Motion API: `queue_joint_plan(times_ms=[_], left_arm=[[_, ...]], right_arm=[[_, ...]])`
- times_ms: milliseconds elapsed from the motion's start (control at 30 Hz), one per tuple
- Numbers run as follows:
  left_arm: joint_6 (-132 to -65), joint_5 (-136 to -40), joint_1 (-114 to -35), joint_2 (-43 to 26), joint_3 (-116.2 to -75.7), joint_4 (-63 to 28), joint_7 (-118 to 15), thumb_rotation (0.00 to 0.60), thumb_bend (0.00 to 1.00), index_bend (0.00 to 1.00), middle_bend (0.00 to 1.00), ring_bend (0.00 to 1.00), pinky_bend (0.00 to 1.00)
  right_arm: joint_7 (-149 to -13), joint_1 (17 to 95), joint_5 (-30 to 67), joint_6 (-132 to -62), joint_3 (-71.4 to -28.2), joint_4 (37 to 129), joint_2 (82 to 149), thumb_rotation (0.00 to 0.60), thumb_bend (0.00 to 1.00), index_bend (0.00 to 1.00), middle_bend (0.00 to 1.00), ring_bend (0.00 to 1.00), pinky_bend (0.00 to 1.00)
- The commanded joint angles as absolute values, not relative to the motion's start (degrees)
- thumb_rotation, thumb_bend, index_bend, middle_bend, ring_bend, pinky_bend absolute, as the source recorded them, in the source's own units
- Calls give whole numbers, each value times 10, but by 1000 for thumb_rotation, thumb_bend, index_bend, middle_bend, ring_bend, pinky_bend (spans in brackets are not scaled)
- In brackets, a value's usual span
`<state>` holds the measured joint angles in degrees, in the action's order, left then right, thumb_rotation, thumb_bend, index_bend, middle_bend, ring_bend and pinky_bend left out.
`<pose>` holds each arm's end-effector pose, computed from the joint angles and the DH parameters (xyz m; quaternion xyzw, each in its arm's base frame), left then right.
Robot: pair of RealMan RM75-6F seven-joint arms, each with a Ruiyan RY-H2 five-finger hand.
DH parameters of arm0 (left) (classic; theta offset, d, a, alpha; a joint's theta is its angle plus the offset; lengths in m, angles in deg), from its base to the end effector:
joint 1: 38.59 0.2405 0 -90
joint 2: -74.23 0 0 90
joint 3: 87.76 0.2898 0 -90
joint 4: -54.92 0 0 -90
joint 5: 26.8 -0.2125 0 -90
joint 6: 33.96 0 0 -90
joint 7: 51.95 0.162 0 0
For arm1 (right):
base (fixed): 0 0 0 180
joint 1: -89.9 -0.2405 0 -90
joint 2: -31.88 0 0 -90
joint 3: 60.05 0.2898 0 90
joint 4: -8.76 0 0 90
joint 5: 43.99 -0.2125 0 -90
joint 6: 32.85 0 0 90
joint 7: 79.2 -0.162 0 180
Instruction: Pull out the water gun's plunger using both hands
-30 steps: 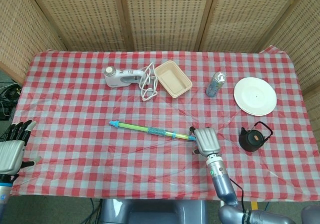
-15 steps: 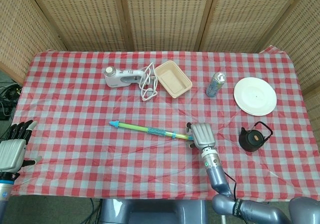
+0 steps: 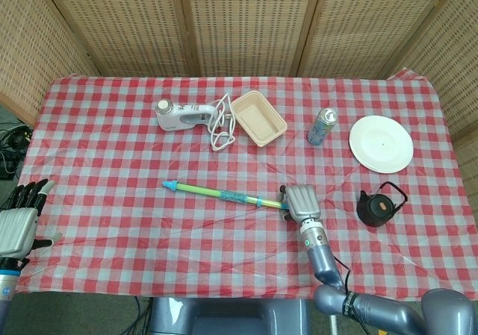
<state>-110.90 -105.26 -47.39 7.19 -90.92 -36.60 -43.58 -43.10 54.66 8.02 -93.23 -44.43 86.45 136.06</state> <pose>-0.3536 0.2249 0.1414 -0.6174 -0.4049 -0.3158 0.5959 -0.1972 -0.3583 -0.0872 0.6767 -0.4491 0.3095 0.4945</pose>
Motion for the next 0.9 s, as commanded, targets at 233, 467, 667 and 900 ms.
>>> queue_joint_plan(times_ms=[233,467,667,900], left_arm=[[-1107,-1051,-475,73,-909,-365,-440,600,82,0,0,0,0],[-1108,-1052,-476,71,-908,-364,-438,600,87,0,0,0,0],[-1101,-1047,-479,68,-908,-368,-432,600,87,0,0,0,0],[-1073,-1032,-503,79,-925,-390,-424,600,87,0,0,0,0]], right_arm=[[-448,542,78,-929,-450,848,1369,600,509,647,1000,1000,584],[-483,547,105,-938,-454,868,1360,600,524,738,1000,1000,584],[-520,550,127,-936,-446,925,1319,600,526,775,1000,1000,584],[-519,541,120,-927,-431,990,1273,600,524,782,1000,1000,584]])
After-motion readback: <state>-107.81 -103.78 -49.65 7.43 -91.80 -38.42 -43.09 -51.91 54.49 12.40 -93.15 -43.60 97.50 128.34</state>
